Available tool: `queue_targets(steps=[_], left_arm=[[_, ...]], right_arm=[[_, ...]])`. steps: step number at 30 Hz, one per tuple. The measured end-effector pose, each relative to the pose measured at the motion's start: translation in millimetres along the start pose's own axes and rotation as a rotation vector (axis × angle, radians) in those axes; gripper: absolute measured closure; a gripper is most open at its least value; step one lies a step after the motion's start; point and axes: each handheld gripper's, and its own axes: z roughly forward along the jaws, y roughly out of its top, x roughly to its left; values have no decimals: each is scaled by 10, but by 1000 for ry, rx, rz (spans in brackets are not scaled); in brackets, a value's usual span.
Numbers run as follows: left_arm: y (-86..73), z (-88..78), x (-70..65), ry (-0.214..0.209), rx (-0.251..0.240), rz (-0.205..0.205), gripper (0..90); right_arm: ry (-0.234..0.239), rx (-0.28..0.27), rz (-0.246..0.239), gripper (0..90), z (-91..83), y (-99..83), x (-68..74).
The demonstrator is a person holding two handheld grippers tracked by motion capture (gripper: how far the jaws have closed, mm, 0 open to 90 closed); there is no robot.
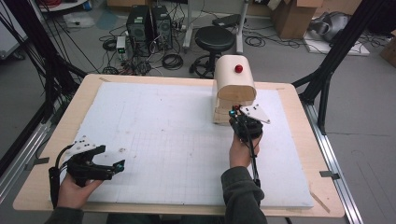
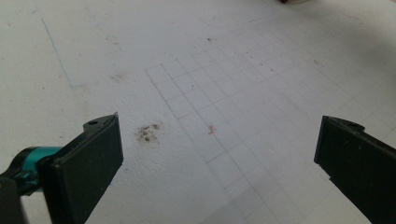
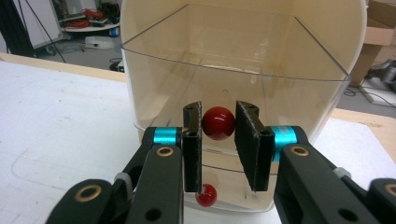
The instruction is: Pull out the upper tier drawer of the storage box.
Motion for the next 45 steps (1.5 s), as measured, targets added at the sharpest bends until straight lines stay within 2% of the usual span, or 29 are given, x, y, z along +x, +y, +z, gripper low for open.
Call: queue_targets(steps=[13,45], left_arm=[[2,3,-10,2,-3,2,17],[7,6,-26,1,-8,8,17]], right_arm=[[23,-5,14,727,-107,-41,-4],[39,-23,21,728,-292,-120,11]])
